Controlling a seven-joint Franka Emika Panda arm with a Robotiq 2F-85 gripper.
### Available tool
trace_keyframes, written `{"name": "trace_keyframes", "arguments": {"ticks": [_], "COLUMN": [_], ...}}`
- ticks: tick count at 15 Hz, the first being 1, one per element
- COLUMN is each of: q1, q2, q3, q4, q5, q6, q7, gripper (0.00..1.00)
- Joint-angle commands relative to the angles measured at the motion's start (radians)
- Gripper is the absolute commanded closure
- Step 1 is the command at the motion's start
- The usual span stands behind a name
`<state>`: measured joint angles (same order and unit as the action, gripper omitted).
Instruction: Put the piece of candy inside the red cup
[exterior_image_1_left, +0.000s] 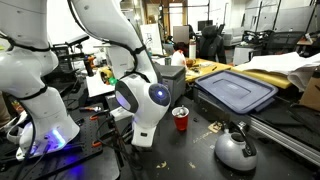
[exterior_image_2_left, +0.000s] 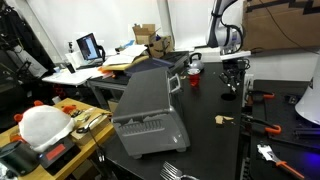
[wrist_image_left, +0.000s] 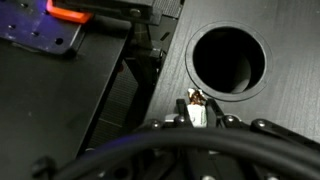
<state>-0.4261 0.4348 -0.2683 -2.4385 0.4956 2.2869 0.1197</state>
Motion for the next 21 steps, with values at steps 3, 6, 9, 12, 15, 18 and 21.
{"name": "trace_keyframes", "arguments": {"ticks": [3,6,9,12,15,18,21], "q1": [0.026,0.053,0.083,0.113,0.136,0.155,0.167], "q2": [-0.091,-0.144,-0.197,-0.258,-0.318,-0.376,-0.428], "q3": [-0.003,-0.006,-0.009,-0.011,-0.009,-0.006,-0.001], "q4": [-0.038,-0.056,-0.073,-0.097,-0.124,-0.151,-0.17], "q5": [-0.001,-0.018,-0.044,-0.099,-0.163,-0.237,-0.299], "q6": [-0.052,-0.064,-0.063,-0.057,-0.053,-0.05,-0.048], "q7": [0.002,0.008,0.016,0.025,0.03,0.037,0.048], "gripper": [0.94,0.94,0.94,0.94,0.94,0.94,0.94]}}
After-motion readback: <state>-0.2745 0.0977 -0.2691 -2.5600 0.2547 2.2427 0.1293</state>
